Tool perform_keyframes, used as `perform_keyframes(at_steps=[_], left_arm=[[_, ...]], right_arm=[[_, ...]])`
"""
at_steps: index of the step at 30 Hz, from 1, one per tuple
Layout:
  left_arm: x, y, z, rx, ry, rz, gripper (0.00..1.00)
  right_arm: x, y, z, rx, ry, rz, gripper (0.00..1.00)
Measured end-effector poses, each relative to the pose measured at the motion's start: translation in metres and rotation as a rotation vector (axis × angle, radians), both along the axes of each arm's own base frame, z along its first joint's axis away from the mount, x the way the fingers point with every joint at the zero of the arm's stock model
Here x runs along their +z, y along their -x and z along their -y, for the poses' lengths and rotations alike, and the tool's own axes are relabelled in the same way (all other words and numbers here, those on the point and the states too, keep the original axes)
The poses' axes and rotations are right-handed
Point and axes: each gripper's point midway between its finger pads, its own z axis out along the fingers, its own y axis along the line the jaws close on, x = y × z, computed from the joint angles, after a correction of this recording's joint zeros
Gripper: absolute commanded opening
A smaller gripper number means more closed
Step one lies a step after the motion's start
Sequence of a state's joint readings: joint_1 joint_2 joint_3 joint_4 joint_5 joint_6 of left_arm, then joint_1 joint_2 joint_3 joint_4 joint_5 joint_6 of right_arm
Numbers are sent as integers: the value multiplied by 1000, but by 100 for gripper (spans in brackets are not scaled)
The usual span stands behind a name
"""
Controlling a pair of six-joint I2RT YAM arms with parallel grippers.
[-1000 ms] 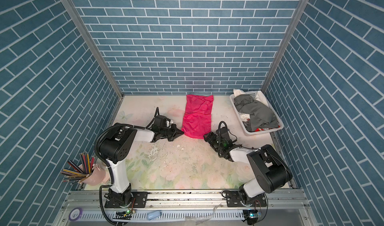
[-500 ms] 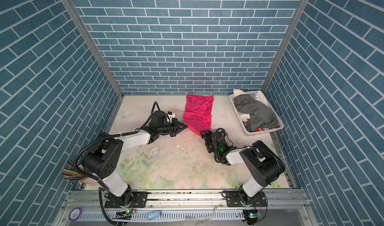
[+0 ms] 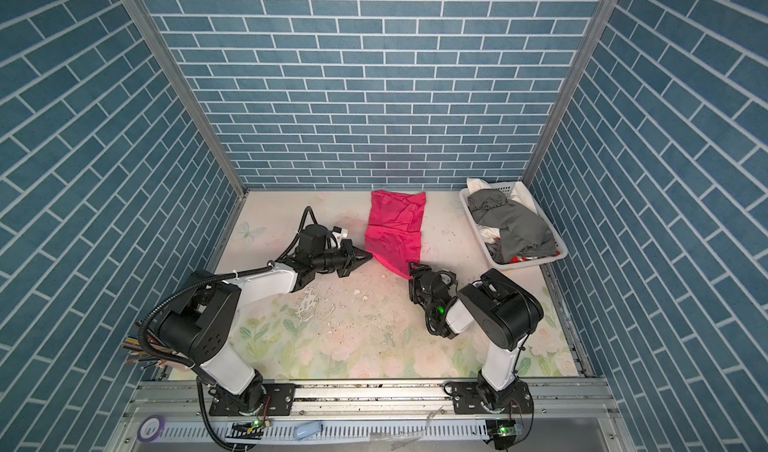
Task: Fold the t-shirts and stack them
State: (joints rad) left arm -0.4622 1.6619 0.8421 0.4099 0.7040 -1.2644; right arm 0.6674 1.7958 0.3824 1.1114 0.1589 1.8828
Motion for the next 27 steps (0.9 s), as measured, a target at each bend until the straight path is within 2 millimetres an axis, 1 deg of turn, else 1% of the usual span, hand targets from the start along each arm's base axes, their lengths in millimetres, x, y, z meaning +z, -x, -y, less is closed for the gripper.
perform_keyframes(at_steps=[4, 8, 9, 13, 17, 20, 23, 25, 27], left_arm=[[-4, 5, -5, 5, -3, -16, 0], [-9, 8, -15, 21, -7, -25, 0], [-12, 9, -18, 26, -9, -29, 0], [-28, 21, -31, 41, -19, -65, 0], [-46, 41, -41, 42, -33, -104, 0], [-50, 60, -52, 47, -33, -118, 0], [-41, 72, -57, 45, -23, -102, 0], [-27, 71, -58, 49, -9, -69, 0], [-12, 64, -59, 58, 2, -34, 0]], right_arm=[[-7, 0, 2, -12, 10, -15, 33], [-19, 4, 7, -11, 57, -50, 4], [-21, 5, 9, -6, 79, -59, 0], [-10, 8, 14, 32, 163, -54, 0], [14, 3, 16, 97, 284, -5, 0], [31, 12, 16, 168, 378, 29, 0], [47, 29, 16, 243, 457, 61, 0], [59, 35, 14, 286, 516, 78, 0], [77, 34, 12, 313, 566, 114, 0]])
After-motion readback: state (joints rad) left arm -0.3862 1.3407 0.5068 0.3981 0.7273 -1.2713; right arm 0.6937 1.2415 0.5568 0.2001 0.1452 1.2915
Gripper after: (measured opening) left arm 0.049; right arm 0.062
